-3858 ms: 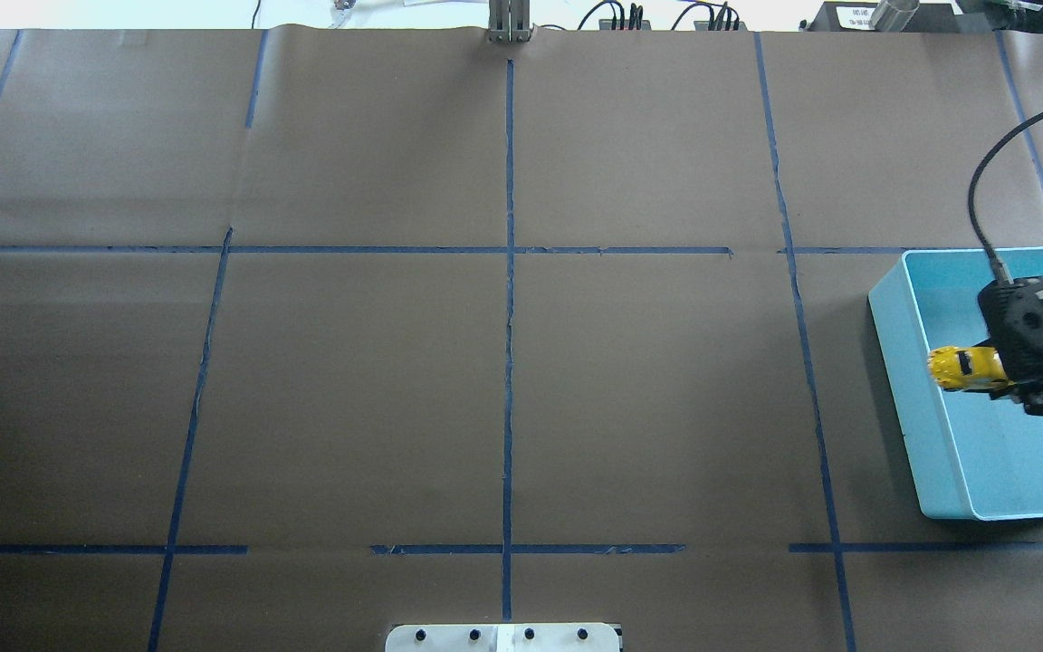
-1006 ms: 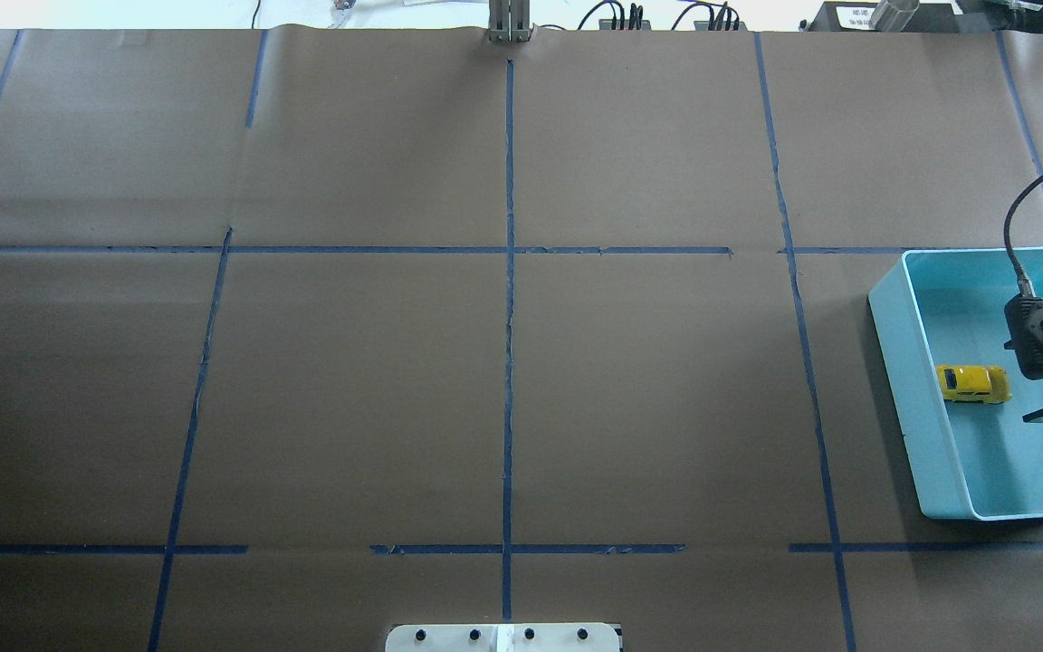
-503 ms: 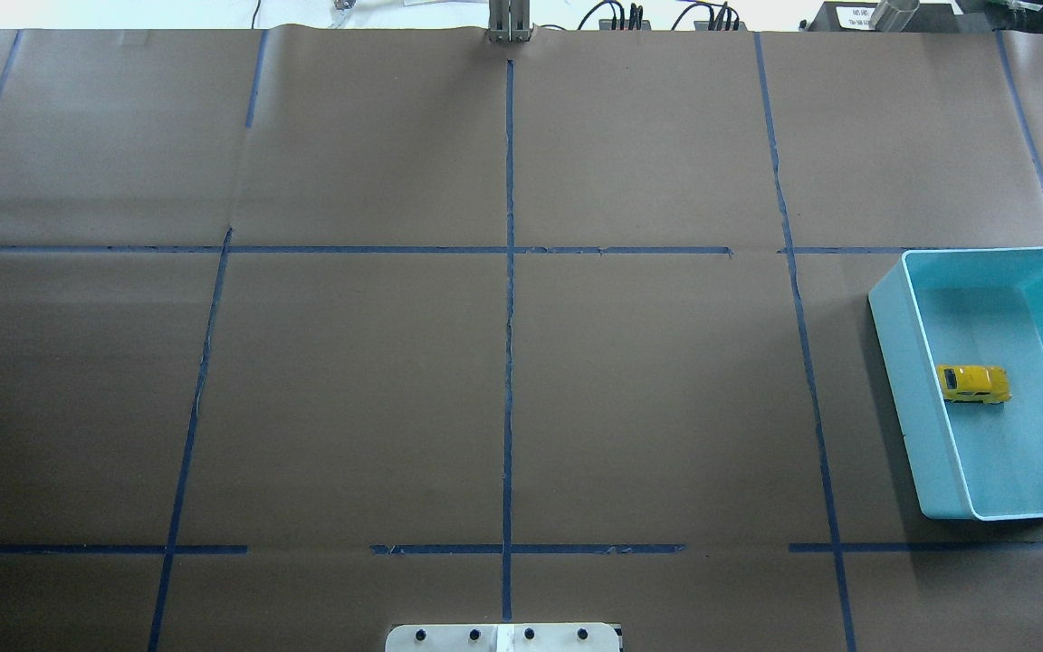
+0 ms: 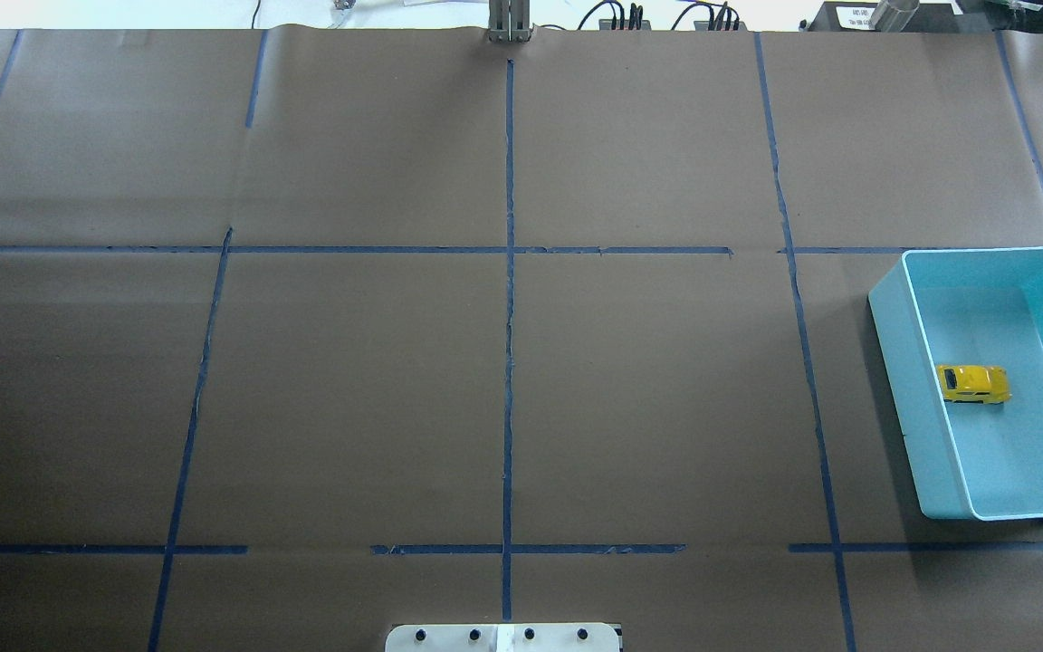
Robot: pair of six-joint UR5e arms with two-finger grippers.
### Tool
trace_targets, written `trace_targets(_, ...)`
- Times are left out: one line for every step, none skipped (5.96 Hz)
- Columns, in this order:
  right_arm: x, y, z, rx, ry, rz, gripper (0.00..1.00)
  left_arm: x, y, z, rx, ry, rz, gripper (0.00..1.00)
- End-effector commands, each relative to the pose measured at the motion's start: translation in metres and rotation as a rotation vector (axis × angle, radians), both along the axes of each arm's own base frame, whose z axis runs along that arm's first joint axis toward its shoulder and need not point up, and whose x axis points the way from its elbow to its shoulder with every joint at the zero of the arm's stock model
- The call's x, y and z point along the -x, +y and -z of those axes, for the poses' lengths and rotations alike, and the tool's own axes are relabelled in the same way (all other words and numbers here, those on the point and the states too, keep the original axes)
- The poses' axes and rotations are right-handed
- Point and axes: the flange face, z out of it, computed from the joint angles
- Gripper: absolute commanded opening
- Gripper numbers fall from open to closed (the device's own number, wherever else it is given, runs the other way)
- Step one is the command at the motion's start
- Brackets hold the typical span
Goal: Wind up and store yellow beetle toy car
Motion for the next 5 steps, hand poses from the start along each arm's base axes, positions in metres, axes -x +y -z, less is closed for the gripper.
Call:
trace_targets(-0.0481,0.0058,-0.0283,0.228,0.008,-0.291,1.00,-0.0003,-0.0016,0.0012,-0.003,0.000,-0.001,1.00)
trace_targets(-0.0487,0.0061,-0.0257,0.347,0.017,-0.452,1.00,-0.0004,-0.0023,0.0020,-0.005,0.001,-0.001,1.00)
trace_targets(-0.0465,0.0027,-0.0256,0.434,0.000,-0.557,1.00,-0.0005,-0.0023,0.0021,-0.005,0.003,-0.001,1.00)
trace_targets(-0.0453,0.0006,-0.0230,0.458,-0.018,-0.587,1.00,-0.0005,-0.0015,0.0013,-0.003,0.003,-0.002,1.00)
trace_targets(-0.0441,-0.0011,-0.0215,0.447,-0.021,-0.582,1.00,-0.0005,-0.0023,0.0021,-0.006,0.003,-0.002,1.00)
